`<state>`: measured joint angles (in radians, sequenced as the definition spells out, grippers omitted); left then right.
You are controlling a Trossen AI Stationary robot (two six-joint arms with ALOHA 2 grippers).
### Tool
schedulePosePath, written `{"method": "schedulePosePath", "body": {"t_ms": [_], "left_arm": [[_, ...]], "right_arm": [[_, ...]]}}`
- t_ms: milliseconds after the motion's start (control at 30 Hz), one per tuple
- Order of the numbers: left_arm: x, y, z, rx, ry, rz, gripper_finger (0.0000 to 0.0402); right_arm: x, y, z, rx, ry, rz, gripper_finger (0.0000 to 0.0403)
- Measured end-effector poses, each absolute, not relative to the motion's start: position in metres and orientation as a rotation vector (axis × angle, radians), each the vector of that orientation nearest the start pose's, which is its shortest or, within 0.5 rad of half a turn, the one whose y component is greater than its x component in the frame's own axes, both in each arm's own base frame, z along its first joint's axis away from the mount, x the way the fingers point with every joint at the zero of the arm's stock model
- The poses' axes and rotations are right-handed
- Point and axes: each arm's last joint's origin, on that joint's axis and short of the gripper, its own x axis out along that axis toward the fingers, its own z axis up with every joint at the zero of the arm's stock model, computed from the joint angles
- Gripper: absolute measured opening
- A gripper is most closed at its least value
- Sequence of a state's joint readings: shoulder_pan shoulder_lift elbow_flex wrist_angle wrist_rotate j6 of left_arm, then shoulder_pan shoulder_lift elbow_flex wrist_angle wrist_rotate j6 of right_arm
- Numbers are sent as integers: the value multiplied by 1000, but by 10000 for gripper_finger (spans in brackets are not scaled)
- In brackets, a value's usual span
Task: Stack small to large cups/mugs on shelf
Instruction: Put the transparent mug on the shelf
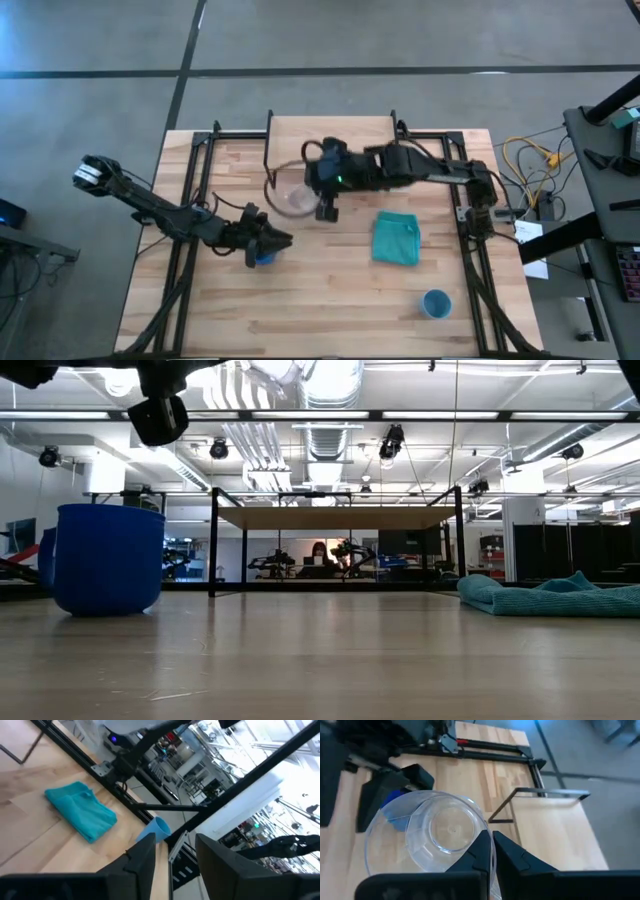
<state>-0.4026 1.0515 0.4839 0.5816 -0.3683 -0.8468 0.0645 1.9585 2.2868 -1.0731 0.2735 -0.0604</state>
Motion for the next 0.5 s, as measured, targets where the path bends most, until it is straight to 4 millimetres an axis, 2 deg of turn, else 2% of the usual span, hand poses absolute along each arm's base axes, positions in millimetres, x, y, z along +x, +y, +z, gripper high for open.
{"method": "schedulePosePath", "body": {"t_ms": [133, 233, 500], "left_arm": [[210, -72, 253, -854, -13, -13, 125], [210, -70, 255, -851, -21, -7, 125], [215, -56, 257, -663, -58, 82, 125]], "right_arm": [[405, -11, 417, -113, 745, -197, 8], [405, -30, 418, -144, 737, -225, 8], [402, -71, 421, -100, 717, -198, 8]]}}
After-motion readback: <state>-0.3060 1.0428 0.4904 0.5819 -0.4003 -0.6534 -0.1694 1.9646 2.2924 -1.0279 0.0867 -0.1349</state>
